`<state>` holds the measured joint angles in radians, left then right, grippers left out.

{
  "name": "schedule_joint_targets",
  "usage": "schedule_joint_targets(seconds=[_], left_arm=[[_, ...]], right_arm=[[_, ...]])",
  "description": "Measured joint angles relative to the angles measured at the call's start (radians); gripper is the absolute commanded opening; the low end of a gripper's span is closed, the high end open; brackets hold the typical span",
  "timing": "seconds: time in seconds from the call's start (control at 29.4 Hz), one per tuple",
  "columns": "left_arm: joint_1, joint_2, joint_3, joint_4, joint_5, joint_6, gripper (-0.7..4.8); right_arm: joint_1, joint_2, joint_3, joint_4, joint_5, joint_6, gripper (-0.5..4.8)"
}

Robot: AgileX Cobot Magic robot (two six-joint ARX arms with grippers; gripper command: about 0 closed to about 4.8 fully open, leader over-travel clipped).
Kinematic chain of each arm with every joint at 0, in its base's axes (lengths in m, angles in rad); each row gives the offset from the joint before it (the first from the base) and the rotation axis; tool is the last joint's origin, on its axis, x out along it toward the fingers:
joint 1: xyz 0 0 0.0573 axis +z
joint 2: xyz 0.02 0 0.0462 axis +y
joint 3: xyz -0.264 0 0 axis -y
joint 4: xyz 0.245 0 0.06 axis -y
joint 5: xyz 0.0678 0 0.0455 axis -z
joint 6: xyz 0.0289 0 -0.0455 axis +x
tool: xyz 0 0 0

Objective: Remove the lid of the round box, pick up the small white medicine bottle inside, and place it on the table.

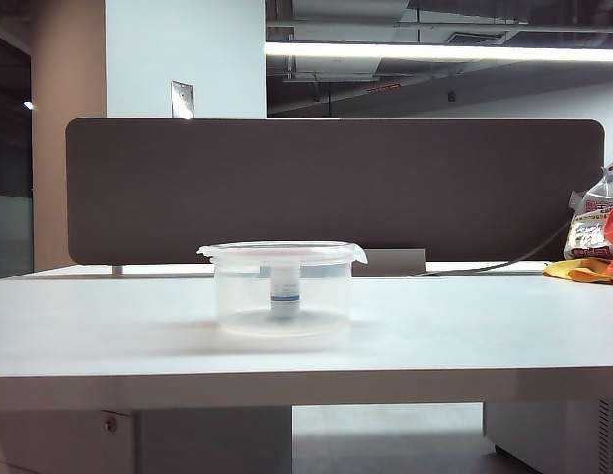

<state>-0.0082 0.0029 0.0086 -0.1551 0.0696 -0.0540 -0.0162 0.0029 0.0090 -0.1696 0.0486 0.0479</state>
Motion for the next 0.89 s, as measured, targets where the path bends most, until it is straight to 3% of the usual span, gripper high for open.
schedule_joint_targets(seconds=[0.2,0.41,0.51,0.58,0.65,0.71,0.89], left_arm=[[0.000,0.000,0.000,0.010,0.022,-0.018,0.52],[0.000,0.000,0.000,0.011,0.037,-0.098,0.51],[0.000,0.000,0.002,0.011,0.080,-0.150,0.46],[0.000,0.000,0.039,-0.014,0.104,-0.190,-0.05],[0.000,0.000,0.101,-0.021,0.105,-0.211,-0.06],[0.000,0.004,0.170,-0.020,0.106,-0.220,-0.06],[0.000,0.180,0.342,-0.019,0.161,-0.274,-0.06]], right_arm=[[0.002,0.000,0.000,0.044,-0.010,0.005,0.53],[0.002,0.000,0.000,0.050,-0.074,0.005,0.53],[0.002,0.000,0.001,0.058,-0.107,0.075,0.54],[0.002,0.000,0.021,0.048,-0.106,0.130,0.54],[0.002,0.000,0.081,0.055,-0.106,0.172,0.59],[0.002,0.000,0.140,0.077,-0.106,0.200,1.27],[0.002,0.087,0.309,0.128,-0.144,0.244,1.31]])
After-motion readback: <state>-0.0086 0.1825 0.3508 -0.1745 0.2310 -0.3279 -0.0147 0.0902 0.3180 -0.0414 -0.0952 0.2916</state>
